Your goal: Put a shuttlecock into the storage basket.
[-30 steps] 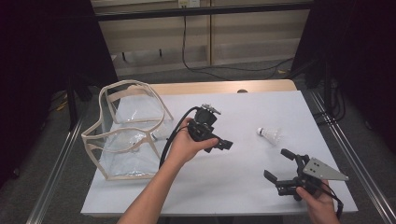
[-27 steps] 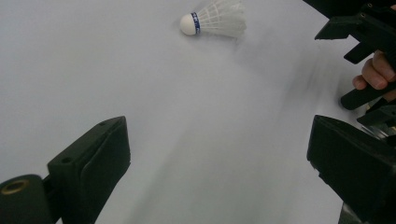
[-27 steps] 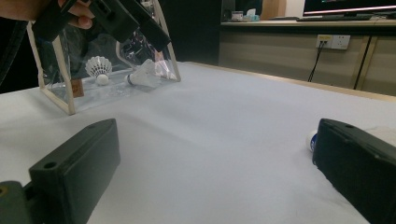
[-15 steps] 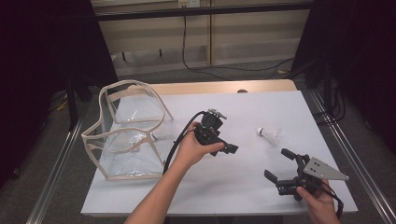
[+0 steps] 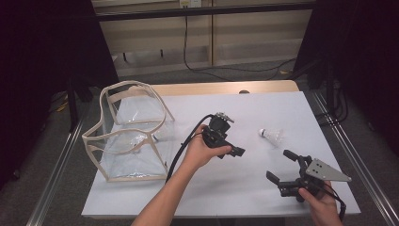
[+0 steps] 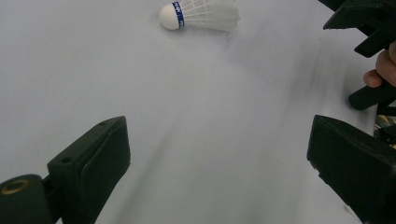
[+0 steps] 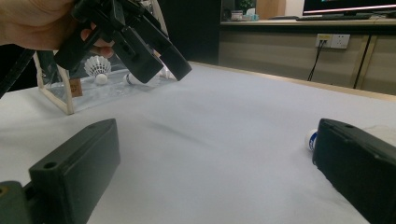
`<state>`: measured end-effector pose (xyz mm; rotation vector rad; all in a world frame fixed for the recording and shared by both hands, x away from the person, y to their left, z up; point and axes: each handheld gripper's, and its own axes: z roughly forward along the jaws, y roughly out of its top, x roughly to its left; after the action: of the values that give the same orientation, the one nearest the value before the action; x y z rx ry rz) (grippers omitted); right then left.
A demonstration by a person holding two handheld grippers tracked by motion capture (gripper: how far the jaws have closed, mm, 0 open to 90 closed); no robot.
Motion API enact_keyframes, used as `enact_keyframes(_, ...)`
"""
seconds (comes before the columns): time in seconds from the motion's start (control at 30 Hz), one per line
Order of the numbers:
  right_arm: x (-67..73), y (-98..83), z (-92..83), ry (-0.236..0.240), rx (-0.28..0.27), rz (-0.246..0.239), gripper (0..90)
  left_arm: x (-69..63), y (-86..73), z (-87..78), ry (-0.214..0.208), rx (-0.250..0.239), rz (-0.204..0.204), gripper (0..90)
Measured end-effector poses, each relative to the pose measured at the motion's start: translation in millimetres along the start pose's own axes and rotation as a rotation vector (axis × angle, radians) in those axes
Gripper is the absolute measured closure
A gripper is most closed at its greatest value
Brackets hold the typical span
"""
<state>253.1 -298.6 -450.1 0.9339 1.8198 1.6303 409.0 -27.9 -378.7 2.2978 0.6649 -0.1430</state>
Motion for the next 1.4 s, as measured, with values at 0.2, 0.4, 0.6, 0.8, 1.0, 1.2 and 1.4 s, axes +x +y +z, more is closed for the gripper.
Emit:
enact_keyframes(0.2,0.0,0.4,-0.6,-0.002,-0.001,-0.002,0.6,0.8,-0.1,4.2,-0.007,-0.004,0.008,6.0)
enact_keyframes(0.4,0.8,1.2,-0.5,0.001,-0.002,-0.004,0.6,-0.5,0.2,7.0,-0.003,-0.012,0.014,6.0)
enact_keyframes(0.6,0.4,1.2,-1.0,-0.001,-0.001,0.002,0.6,0.4,0.7,11.2,-0.013,-0.023,0.018,6.0)
enact_keyframes(0.8,0.0,1.0,-0.4,-0.002,-0.004,0.006,0.6,2.6,1.4,17.3,-0.024,-0.042,0.016,6.1)
enact_keyframes(1.0,-0.7,1.1,0.1,-0.001,-0.003,0.000,0.6,3.4,1.4,23.2,-0.028,-0.047,0.020,6.1)
enact_keyframes(1.2,-0.9,0.9,-0.6,-0.002,-0.003,0.002,0.6,3.8,2.2,32.3,-0.036,-0.065,0.025,6.1)
enact_keyframes(1.4,-2.1,0.8,-0.8,-0.005,-0.002,-0.001,0.6,5.5,4.1,40.3,-0.044,-0.068,0.017,6.1)
